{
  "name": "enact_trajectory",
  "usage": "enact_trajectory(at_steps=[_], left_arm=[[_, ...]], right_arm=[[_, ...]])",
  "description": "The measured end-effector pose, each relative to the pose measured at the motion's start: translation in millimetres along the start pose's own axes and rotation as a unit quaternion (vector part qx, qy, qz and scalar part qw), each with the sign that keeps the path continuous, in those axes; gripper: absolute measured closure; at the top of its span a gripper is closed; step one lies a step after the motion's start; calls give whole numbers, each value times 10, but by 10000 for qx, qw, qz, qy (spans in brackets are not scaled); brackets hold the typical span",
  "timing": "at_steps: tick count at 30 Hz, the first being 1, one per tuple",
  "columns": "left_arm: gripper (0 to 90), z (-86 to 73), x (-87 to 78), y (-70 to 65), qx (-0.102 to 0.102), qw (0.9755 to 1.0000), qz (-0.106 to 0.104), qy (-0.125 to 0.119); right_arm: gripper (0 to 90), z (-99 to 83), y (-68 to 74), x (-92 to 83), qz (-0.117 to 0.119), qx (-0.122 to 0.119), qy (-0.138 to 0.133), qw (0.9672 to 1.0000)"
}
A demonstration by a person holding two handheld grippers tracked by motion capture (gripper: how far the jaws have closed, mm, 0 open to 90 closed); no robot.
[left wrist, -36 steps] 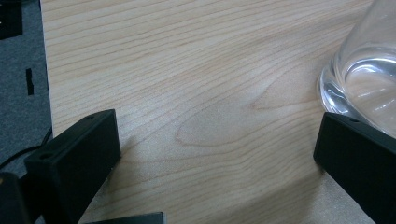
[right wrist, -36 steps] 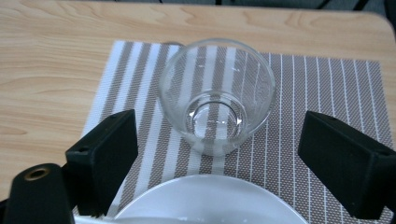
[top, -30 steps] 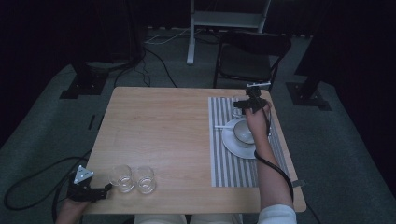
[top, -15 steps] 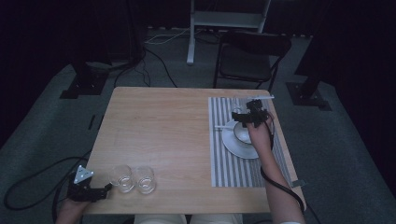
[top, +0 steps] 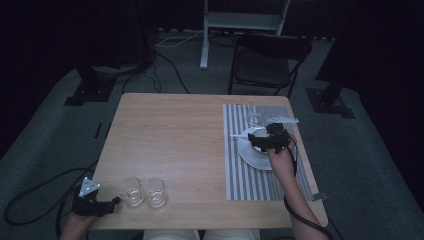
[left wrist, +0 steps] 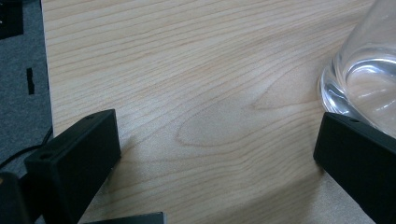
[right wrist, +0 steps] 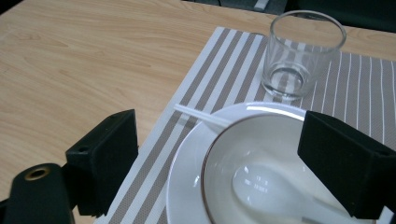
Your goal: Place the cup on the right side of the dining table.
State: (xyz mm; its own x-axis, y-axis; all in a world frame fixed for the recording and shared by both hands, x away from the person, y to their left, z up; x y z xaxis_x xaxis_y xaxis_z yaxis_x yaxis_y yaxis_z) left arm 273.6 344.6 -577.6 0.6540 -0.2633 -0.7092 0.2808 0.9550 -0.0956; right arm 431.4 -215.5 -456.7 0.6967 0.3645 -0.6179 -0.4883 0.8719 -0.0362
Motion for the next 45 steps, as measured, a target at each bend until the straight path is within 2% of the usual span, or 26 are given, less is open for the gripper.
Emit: enact_trajectory(at_steps=[4,10,13,18,24,30,33,39,42,45], left_arm=[[8,0,0,0,-1,10000,-1,1],[8,0,1,-2,-11,10000,4,-2],[8,1,1,-1,-6,10000,5,0],[8,0,0,-1,-10,10000,4,0],[8,0,0,-1,-6,10000,3,0],[8,0,0,-1,-5,10000,5,-2],[8,0,0,-1,-5,10000,6,-3],[8,-1,-1,0,1,10000,5,0],[8,-1,-1,0,1,10000,2,-1],[8,-1,-1,0,3,10000,1,2]], right_arm=[[117,-141,30,-82,-15,-46,21,10000],[117,-379,94,-200,12,85,-96,9999],[117,-489,135,-254,-14,32,-135,9999],[117,-676,147,-330,-34,62,-87,9999],[117,-902,85,-419,-125,168,-62,9998],[117,-1134,-1,-507,-240,280,-172,9992],[117,-1242,-33,-550,-274,260,-198,9991],[117,-1451,-113,-619,-467,320,-136,9983],[117,-1563,-169,-662,-715,349,-72,9968],[117,-1655,-233,-719,-798,455,-65,9958]])
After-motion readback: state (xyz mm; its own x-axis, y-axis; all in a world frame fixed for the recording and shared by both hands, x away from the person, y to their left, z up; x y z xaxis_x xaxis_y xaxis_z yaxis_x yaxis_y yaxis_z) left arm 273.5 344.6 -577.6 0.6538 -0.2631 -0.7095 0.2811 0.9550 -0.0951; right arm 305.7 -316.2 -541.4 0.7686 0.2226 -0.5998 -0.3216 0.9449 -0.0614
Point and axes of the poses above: each handheld gripper's, and its own axes: x roughly forward along the jaws, z roughly out of its top, y roughly to its left, the point moved 4 cm from there along x, roughly forward along the jaws, and after that the axes turned 9 degrees about -x, right-handed, at the moved point
